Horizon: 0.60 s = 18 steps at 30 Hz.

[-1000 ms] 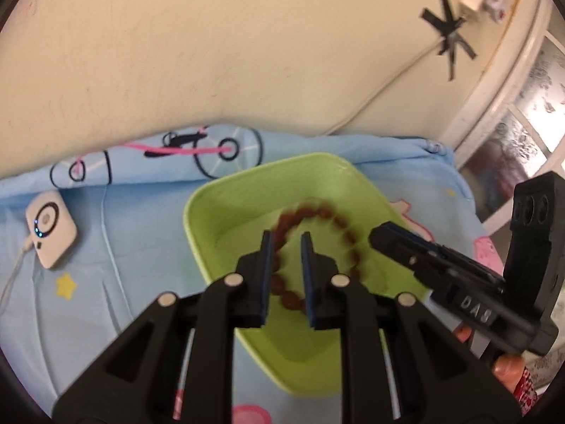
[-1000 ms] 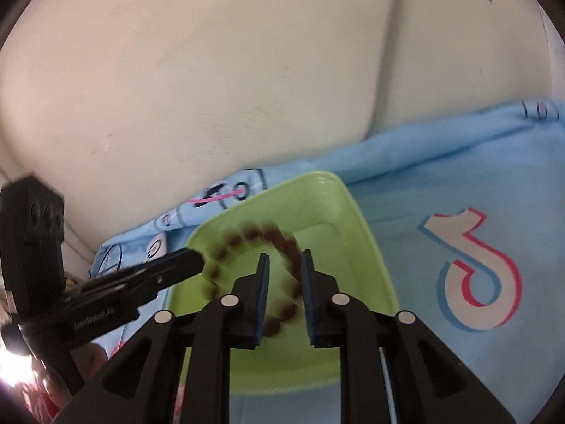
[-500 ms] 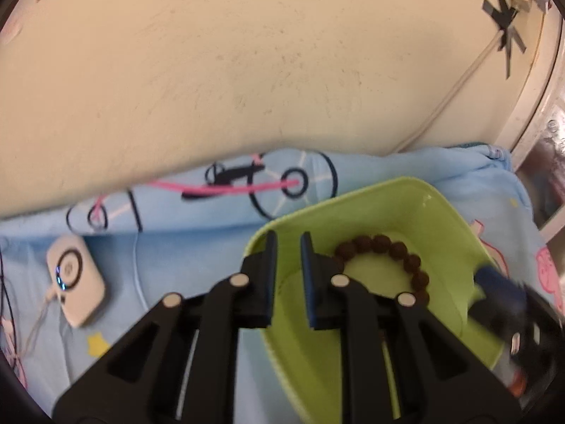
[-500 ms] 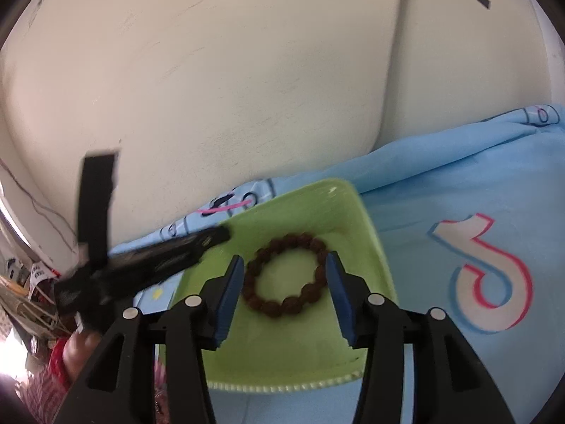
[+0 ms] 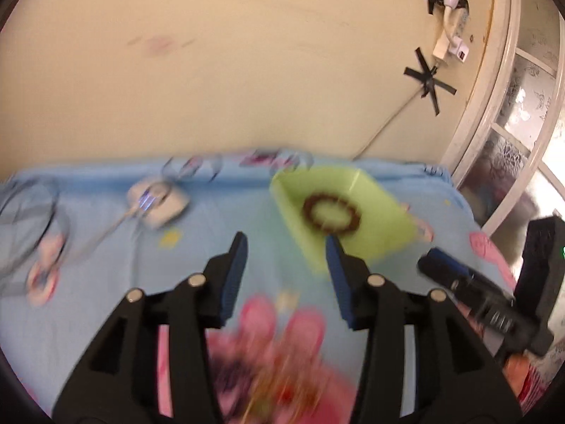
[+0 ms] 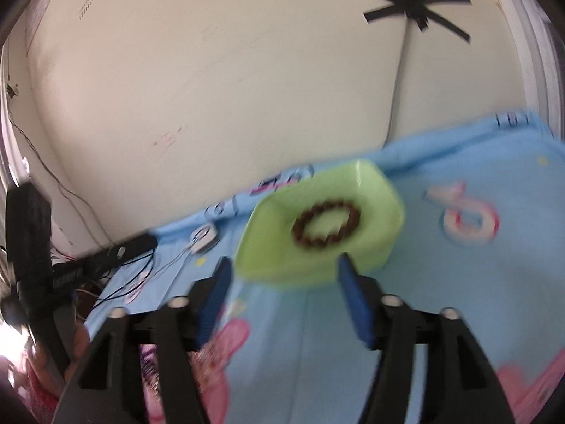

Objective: Organize jewelry
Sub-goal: 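Return the left gripper to the jewelry pile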

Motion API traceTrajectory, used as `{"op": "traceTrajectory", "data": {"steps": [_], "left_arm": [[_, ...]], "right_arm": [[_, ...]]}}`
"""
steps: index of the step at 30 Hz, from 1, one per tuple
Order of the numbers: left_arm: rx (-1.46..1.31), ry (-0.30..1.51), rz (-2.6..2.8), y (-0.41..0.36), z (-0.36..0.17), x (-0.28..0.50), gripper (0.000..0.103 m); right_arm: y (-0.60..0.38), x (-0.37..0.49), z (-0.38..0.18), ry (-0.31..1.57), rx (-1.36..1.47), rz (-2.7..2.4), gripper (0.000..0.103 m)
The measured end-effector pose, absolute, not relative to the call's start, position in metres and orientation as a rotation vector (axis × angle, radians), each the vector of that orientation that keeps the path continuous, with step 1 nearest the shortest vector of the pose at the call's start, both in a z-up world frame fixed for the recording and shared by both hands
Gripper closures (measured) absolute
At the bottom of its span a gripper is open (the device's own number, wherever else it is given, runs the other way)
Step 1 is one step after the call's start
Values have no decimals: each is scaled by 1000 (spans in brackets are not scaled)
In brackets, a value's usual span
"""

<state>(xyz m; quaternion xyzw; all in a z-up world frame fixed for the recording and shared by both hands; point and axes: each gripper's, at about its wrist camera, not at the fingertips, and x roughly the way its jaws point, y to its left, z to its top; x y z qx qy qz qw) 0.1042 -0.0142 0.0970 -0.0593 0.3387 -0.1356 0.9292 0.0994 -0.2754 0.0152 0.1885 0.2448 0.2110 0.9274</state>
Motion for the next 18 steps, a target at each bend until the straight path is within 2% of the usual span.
{"op": "traceTrajectory", "data": {"steps": [2, 9, 10, 18], "left_arm": [[-134, 688, -210, 7, 77, 71, 59], [-218, 591, -84, 55, 41, 0, 57], [-226, 584, -77, 59, 39, -4, 53], [-250, 554, -89, 61, 41, -7, 52]], "right_arm": [[-265, 87, -1, 538, 423, 453, 46], [-225, 64, -23, 621, 419, 492, 46], [-222, 63, -24, 625, 415, 503, 46], [-240, 70, -33, 653, 512, 498, 46]]}}
